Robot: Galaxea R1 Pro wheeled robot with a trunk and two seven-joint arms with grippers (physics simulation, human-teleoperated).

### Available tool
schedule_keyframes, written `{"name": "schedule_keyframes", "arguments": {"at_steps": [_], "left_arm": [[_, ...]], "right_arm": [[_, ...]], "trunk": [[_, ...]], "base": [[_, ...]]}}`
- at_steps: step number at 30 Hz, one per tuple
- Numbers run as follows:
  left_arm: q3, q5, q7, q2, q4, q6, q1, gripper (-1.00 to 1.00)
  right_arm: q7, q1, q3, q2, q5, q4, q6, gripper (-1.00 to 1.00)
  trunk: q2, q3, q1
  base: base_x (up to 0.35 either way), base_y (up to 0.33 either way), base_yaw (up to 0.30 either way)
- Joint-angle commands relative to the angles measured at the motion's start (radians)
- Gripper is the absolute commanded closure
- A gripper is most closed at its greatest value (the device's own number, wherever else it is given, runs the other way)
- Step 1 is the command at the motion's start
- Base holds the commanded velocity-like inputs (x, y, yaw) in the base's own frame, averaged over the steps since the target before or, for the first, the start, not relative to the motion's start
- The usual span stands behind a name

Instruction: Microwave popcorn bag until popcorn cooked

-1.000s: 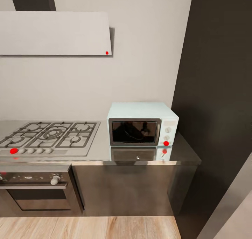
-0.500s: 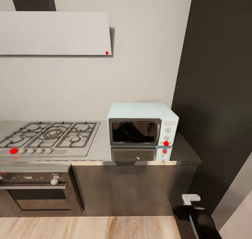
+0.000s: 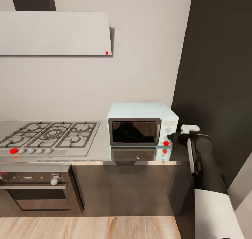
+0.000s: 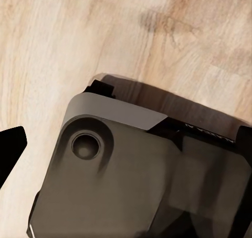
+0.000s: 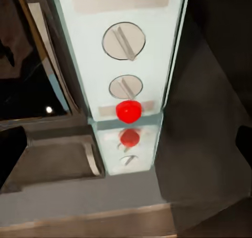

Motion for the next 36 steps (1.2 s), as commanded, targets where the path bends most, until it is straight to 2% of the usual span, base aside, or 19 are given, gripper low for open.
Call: {"name": "schedule_keyframes", "arguments": {"at_steps": [1,3,5,9,11,16,25,28,33,36], "left_arm": [[-0.008,0.007,0.004,0.0,0.0,-0.002,0.0,-1.0],[-0.008,0.006,0.004,0.0,-0.001,-0.002,0.0,-1.0],[-0.008,0.006,0.004,-0.001,-0.001,-0.002,0.0,-1.0],[-0.009,0.006,0.004,0.0,-0.001,-0.002,0.0,-1.0],[-0.009,0.006,0.004,-0.001,-0.001,-0.002,0.0,-1.0],[-0.009,0.005,0.004,0.0,-0.001,-0.002,0.0,-1.0],[-0.008,0.006,0.004,0.0,-0.001,-0.002,0.0,-1.0],[-0.008,0.006,0.004,0.0,-0.001,-0.002,0.0,-1.0],[-0.01,0.006,0.004,-0.001,-0.001,-0.002,0.0,-1.0],[-0.01,0.006,0.004,-0.002,-0.001,-0.002,0.0,-1.0]], "right_arm": [[0.009,-0.015,-0.006,0.008,0.013,0.007,0.003,-1.0],[0.008,-0.019,-0.01,0.013,0.011,0.023,-0.009,-1.0],[0.008,-0.024,-0.012,0.026,0.011,0.134,-0.169,-1.0],[0.006,-0.026,-0.036,0.024,0.015,0.486,-0.58,-1.0],[0.007,-0.026,-0.061,0.022,0.015,0.533,-0.644,-1.0],[0.01,-0.026,-0.15,0.02,0.018,0.565,-0.682,-1.0],[0.011,-0.026,-0.158,0.012,0.024,0.569,-0.685,-1.0],[0.011,-0.026,-0.158,0.0,0.028,0.569,-0.685,-1.0],[0.013,-0.027,-0.157,-0.012,0.112,0.589,-0.697,-1.0],[0.014,-0.027,-0.157,-0.012,0.121,0.604,-0.702,-1.0]], "trunk": [[-0.001,-0.001,0.0],[-0.001,-0.001,0.0],[-0.001,-0.001,0.0],[-0.001,-0.001,0.0],[-0.001,-0.001,0.0],[-0.001,-0.001,0.0],[-0.001,-0.001,0.0],[-0.001,-0.001,0.0],[-0.001,-0.001,0.0],[-0.001,-0.001,0.0]], "base": [[0.0,0.0,0.0],[0.0,0.0,0.0],[0.0,0.0,0.0],[0.0,0.0,0.0],[0.0,0.0,0.0],[0.0,0.0,0.0],[0.0,0.0,0.0],[0.0,0.0,0.0],[0.0,0.0,0.0],[0.0,0.0,0.0]]}}
